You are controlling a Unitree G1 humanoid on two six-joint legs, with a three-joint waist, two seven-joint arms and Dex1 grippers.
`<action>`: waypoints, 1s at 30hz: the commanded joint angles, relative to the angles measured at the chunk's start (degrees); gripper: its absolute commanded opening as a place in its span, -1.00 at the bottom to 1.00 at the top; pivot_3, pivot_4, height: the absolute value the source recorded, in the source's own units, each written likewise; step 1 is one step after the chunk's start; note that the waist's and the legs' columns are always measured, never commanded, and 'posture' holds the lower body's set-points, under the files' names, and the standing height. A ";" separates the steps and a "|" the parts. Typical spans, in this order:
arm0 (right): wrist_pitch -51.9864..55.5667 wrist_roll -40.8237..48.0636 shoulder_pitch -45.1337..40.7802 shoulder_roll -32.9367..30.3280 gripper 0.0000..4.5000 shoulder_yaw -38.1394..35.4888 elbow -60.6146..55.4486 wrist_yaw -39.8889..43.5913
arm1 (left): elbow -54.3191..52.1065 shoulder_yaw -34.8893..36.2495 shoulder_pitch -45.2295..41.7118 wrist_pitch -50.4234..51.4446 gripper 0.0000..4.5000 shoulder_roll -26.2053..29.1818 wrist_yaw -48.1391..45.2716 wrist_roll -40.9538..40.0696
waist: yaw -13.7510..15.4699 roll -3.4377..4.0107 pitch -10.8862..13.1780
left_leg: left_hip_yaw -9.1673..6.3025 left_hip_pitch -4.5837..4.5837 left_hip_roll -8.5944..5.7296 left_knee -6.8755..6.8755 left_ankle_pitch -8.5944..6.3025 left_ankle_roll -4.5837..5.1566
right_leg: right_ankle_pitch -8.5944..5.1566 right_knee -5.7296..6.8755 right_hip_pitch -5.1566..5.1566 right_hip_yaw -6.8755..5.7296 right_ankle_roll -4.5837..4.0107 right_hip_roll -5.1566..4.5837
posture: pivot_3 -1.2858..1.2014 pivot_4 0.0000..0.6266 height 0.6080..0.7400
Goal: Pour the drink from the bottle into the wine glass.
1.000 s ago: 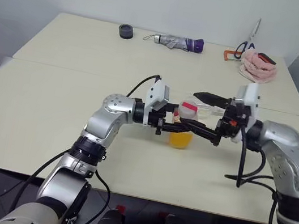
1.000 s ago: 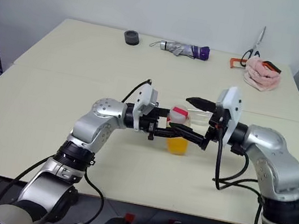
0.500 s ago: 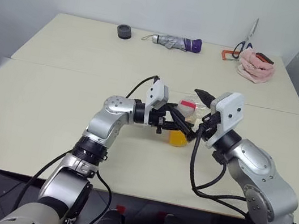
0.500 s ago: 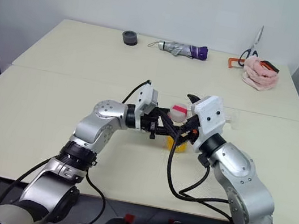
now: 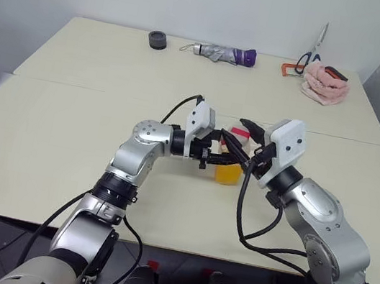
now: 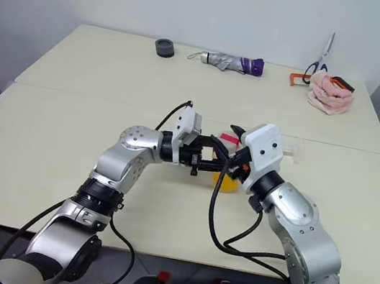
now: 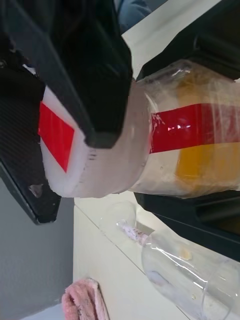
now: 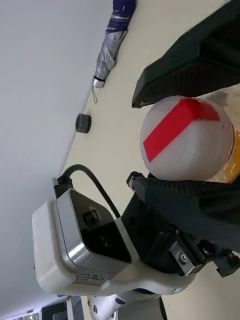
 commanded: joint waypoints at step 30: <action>2.76 21.45 -3.35 -13.83 0.88 -13.63 0.67 22.95 | -5.60 1.40 -0.53 3.27 -0.07 3.39 -0.90 -2.42 | 0.13 0.11 0.12 | -0.03 -0.05 -0.01 0.02 -0.01 0.02 | -0.01 -0.03 0.01 -0.04 -0.02 -0.06 | 0.03 -0.52 1.00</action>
